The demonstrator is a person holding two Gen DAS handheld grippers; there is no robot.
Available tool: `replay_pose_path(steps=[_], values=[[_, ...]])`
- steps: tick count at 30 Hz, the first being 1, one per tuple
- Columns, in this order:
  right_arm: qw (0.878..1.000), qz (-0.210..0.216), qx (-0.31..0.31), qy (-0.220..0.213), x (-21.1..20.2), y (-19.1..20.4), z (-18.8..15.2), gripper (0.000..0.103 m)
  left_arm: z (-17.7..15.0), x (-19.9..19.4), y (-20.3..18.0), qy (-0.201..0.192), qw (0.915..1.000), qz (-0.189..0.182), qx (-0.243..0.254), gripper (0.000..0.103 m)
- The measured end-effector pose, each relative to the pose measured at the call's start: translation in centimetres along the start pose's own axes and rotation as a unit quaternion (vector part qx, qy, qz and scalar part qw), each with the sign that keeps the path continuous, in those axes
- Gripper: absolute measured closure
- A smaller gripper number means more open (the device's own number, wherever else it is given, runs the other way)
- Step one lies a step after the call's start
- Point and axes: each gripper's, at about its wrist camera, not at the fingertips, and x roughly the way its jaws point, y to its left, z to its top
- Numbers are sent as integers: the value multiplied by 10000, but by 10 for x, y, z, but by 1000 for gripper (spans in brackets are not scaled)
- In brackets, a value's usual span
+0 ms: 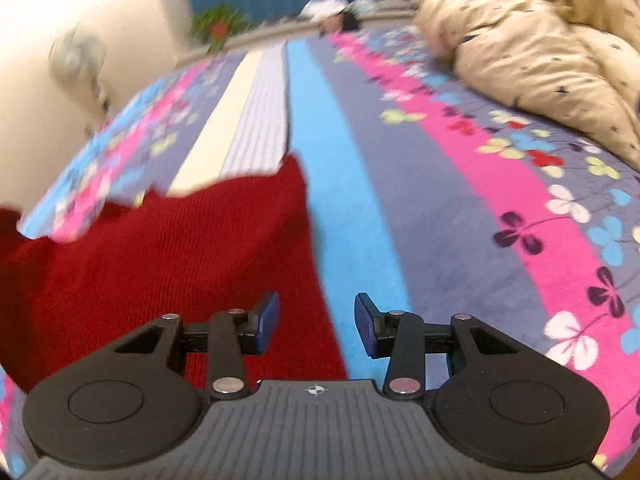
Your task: Fold small clothes
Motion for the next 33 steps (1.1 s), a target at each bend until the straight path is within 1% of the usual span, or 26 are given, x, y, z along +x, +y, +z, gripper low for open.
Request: replay_pose_path(steps=[1,2,3,4,5,6,7,8,10,11,13,14,16,17,18,21,22,23,25,27,29,30,32,33], values=[[9998,-24,147,-103,-3,-6,2,59,0,5,-20,124,9987,-444,233,88],[9993,-61,299,-205,-5,-13,3,59,-4,12,-38,255,9955,-825,384,88],[9987,-81,422,-278,-7,-19,4,60,-9,18,-54,367,9919,-1073,571,88],[9979,-95,544,-336,-9,-25,5,60,-16,24,-71,514,9865,-1312,830,84],[9971,-103,655,-383,-10,-31,6,59,-26,33,-87,768,9781,-1611,1069,81],[9963,-95,746,-406,-10,-35,6,60,-33,42,-95,1018,9711,-1825,1149,77],[9957,-66,825,-407,-10,-38,5,59,-42,53,-102,1353,9638,-1969,1181,72],[9953,-10,890,-391,-10,-39,3,59,-46,62,-101,1475,9621,-1961,1191,68],[9948,97,957,-348,-9,-41,1,59,-49,60,-95,1369,9643,-1953,1155,58],[9946,168,969,-334,-8,-41,0,59,-46,55,-86,1312,9647,-2040,1028,55],[9943,354,946,-329,-8,-38,-1,59,-37,43,-69,1241,9649,-2182,770,45],[9942,468,907,-337,-8,-35,-1,59,-31,36,-61,1164,9659,-2198,711,43],[9931,732,836,-369,-8,-26,-1,57,-20,20,-37,932,9686,-2180,748,39],[9919,898,810,-386,-7,-21,-1,56,-17,11,-28,848,9688,-2190,797,39],[9904,1071,773,-411,-7,-15,-1,53,-15,5,-16,785,9693,-2175,840,39],[9862,1525,507,-387,-3,8,0,41,-14,-6,20,670,9755,-1892,896,39],[9852,1639,372,-328,0,17,-1,38,-17,-6,32,652,9778,-1749,956,39],[9849,1701,192,-243,4,28,-2,37,-17,-4,41,652,9802,-1585,997,39],[9860,1659,-132,-29,14,47,-6,37,-24,4,60,781,9864,-1092,951,39],[9878,1501,-368,171,25,60,-11,37,-29,13,76,973,9895,-814,687,39],[9899,1288,-524,268,33,68,-15,37,-33,23,90,1237,9890,-746,320,39],[9905,1232,-547,289,35,71,-16,37,-34,26,94,1302,9885,-740,219,39],[9911,1174,-543,315,37,74,-18,37,-35,33,96,1409,9882,-582,141,39],[9912,1159,-561,313,36,76,-19,40,-33,35,94,1425,9881,-542,187,39]])
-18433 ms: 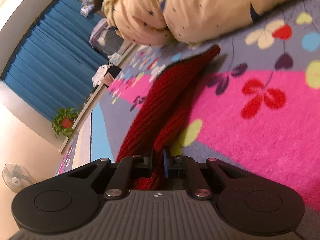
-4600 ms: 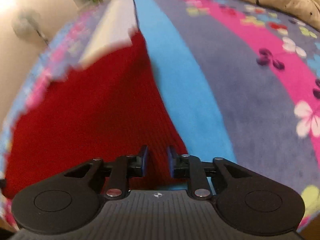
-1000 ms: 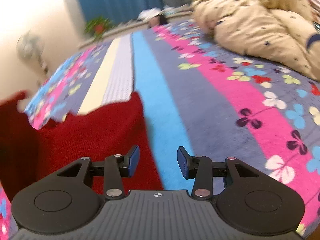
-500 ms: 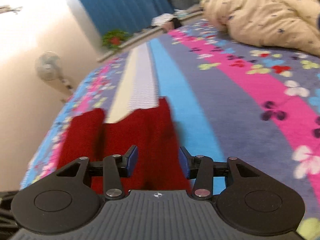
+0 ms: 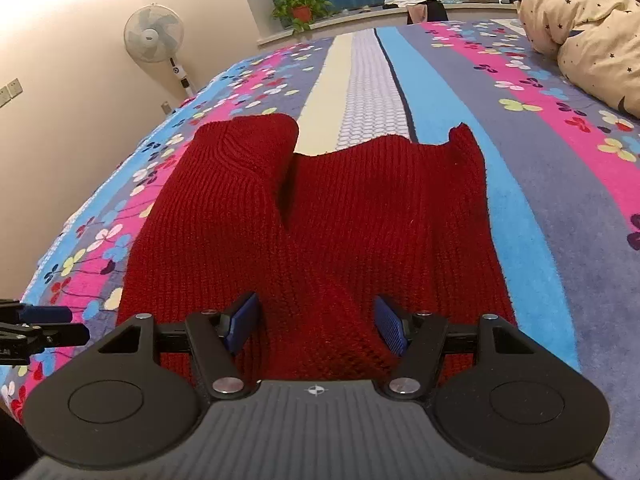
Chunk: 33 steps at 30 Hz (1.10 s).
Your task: Fold small clothes
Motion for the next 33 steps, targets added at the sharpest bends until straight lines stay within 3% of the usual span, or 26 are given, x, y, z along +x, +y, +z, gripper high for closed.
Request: replay_pose_path(steps=[3,5,9,13,16,19,21,23,24,27,29,33], values=[[9998,18,-198,-10,4,8,-3,71,1,-3,4,-67,9999,51,82,39],[9993,-5,-362,-104,2,12,-3,80,-1,-3,7,-48,10000,22,65,39],[9984,152,-274,-460,-16,12,7,86,0,-4,8,-65,10000,-19,43,39],[9890,490,-267,-1373,-69,13,23,87,1,-4,8,-90,9999,-107,-45,39],[9841,167,-377,-1730,-97,10,21,88,1,-3,6,-71,9999,-145,-57,39],[9856,-607,130,-1573,-104,-19,11,88,0,0,4,-38,9999,-146,-27,39],[9900,-1122,507,-683,-81,-49,2,88,1,2,3,-22,9999,-152,-24,39],[9883,-1279,815,191,-53,-75,-11,88,2,5,0,-20,9999,-161,-23,39],[9872,-1289,863,369,-47,-81,-15,88,2,6,0,-20,9999,-158,-30,39],[9905,-1277,444,259,-50,-74,-13,85,3,11,-1,-4,9998,-159,-92,39],[9940,-1008,351,229,-53,-72,-13,78,4,14,-1,-27,9997,-171,-148,39],[9943,-891,583,-71,-56,-75,-5,46,9,14,-2,-212,9994,-141,-244,33]])
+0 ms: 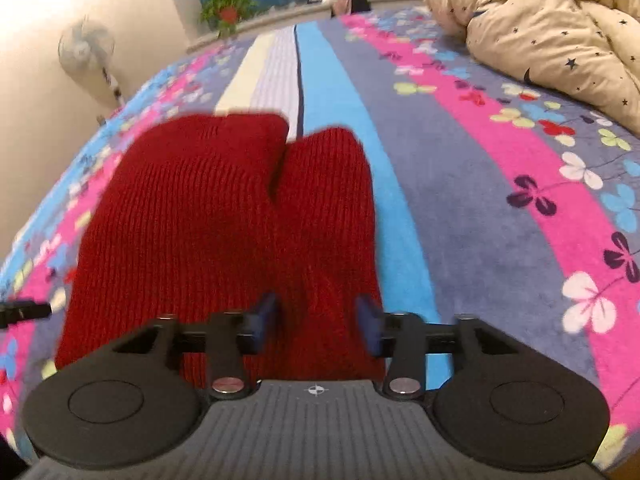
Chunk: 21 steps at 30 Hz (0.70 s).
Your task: Fold small clothes
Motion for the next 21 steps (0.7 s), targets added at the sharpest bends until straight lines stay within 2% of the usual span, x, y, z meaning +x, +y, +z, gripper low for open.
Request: replay_pose_path(steps=[3,6,9,10,13,17,20,21], values=[[9996,68,116,-232,10,6,5,28,6,1,-2,-119,9999,74,-12,26],[9999,-61,96,69,31,8,6,21,18,0,-7,-255,9995,192,-48,21],[9983,-139,492,294,42,1,5,11,39,4,-17,-500,9985,91,-192,13],[9974,-108,621,350,44,-2,5,11,46,8,-20,-557,9981,-4,-245,9],[9958,-54,792,463,49,-6,4,9,65,28,-28,-591,9963,-271,-559,9],[9952,69,826,526,54,-7,1,10,80,69,-32,-309,9896,-887,-1089,8],[9940,240,904,564,61,-11,1,13,82,97,-26,-120,9746,-1438,-1715,4],[9936,324,922,560,61,-12,1,18,82,108,-23,17,9657,-1698,-1966,4]])
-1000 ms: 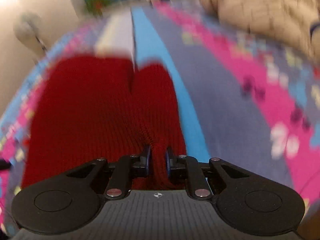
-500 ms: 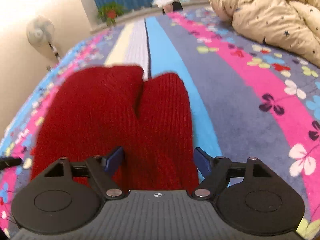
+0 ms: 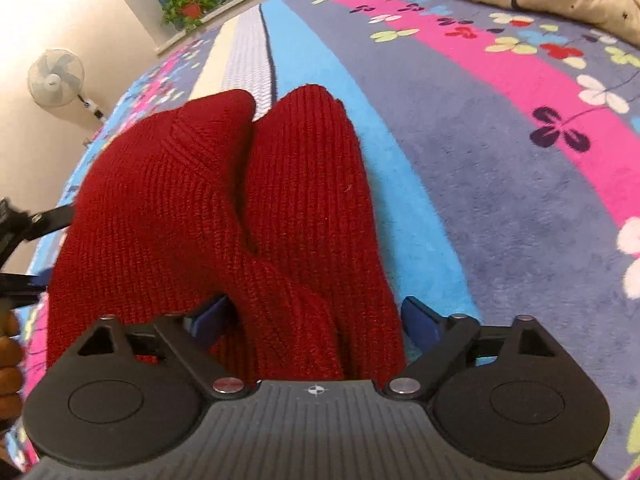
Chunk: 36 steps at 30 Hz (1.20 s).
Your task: Fold small clothes
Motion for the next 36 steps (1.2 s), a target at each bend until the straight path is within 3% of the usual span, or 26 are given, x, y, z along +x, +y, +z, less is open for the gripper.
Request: replay_pose_path(steps=[5,8,10,12,15,19,23,26,28,30,32,33,36], values=[[9995,290,104,-1,-1,-4,-1,33,2,35,14,404,9939,-648,-794,3],[9994,329,92,-107,-4,-1,-1,42,3,43,11,395,9945,-568,-781,11],[9991,360,112,-198,-6,0,-2,49,7,36,6,353,9968,-368,-613,31],[9984,420,149,-350,-10,2,0,55,11,22,-2,258,9984,-303,-391,38],[9964,547,-10,-652,-15,16,3,64,23,-11,-18,-106,9998,-176,7,39],[9894,1126,-321,-861,-15,48,0,69,49,-60,-17,-454,9983,5,374,39],[9834,1607,-623,-566,-1,89,-10,69,68,-94,8,-411,9955,394,756,38],[9792,1773,-917,-362,7,117,-20,70,74,-105,43,-258,9969,662,330,34],[9779,1780,-1074,-218,11,128,-24,69,74,-100,64,-78,9959,900,40,25],[9798,1606,-1191,-21,17,132,-27,69,73,-95,74,65,9874,1567,192,23],[9812,1563,-1107,229,25,131,-30,68,66,-112,72,-393,9693,2341,640,23],[9813,1576,-1068,274,25,134,-35,68,60,-122,68,-520,9644,2462,811,23],[9818,1484,-1168,216,21,138,-37,68,30,-152,48,-575,9687,2051,1278,24]])
